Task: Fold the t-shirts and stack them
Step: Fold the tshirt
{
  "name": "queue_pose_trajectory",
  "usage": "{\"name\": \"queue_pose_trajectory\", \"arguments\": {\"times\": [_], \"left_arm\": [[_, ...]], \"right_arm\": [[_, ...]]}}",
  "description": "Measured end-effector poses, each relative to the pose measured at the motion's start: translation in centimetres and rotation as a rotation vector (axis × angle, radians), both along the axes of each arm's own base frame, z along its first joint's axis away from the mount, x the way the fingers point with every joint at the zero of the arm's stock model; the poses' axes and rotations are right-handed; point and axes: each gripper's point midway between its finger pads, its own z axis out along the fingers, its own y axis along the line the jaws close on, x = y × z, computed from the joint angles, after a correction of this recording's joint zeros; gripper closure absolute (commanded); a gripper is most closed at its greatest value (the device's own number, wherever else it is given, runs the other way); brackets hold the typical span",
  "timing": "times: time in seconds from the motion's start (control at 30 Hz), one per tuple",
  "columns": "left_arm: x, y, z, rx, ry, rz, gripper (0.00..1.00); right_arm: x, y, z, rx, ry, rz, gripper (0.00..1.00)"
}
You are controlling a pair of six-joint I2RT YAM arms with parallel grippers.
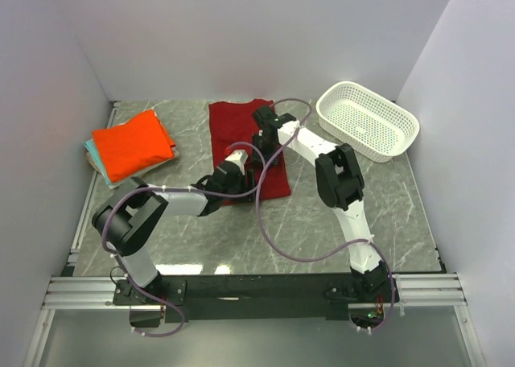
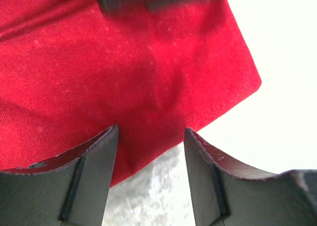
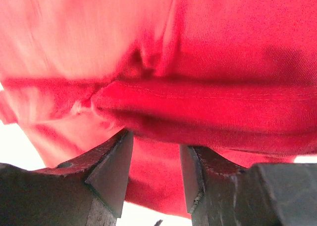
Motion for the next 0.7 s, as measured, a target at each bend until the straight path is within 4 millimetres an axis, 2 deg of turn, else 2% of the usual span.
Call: {"name": "queue_pose_trajectory", "arguments": {"times": [0.13, 0.23, 0.43, 0.57, 0.7], "left_arm": [[-1.5, -0.3, -0.2, 0.005, -0.01, -0.02, 0.38], [-2.4, -0.5, -0.2, 0.006, -0.017, -0.034, 0.38], [-4.3, -1.2, -0.3, 0.007, -0.021, -0.067, 0.38], [-5.8, -1.4, -0.2, 0.005, -0.013, -0.083, 0.37], [-7.5, -1.0, 0.0, 0.021, 0.015, -0.101, 0.36]], "right_arm": [[1.8, -0.2, -0.1, -0.001, -0.022, -0.023, 0.51], [2.4, -0.6, 0.2, 0.004, -0.028, -0.038, 0.51], [3.9, -0.4, 2.0, 0.041, -0.063, -0.067, 0.51], [4.1, -0.5, 2.4, 0.068, -0.065, -0.077, 0.5], [2.8, -1.9, 2.8, 0.06, -0.049, -0.088, 0.5]]}}
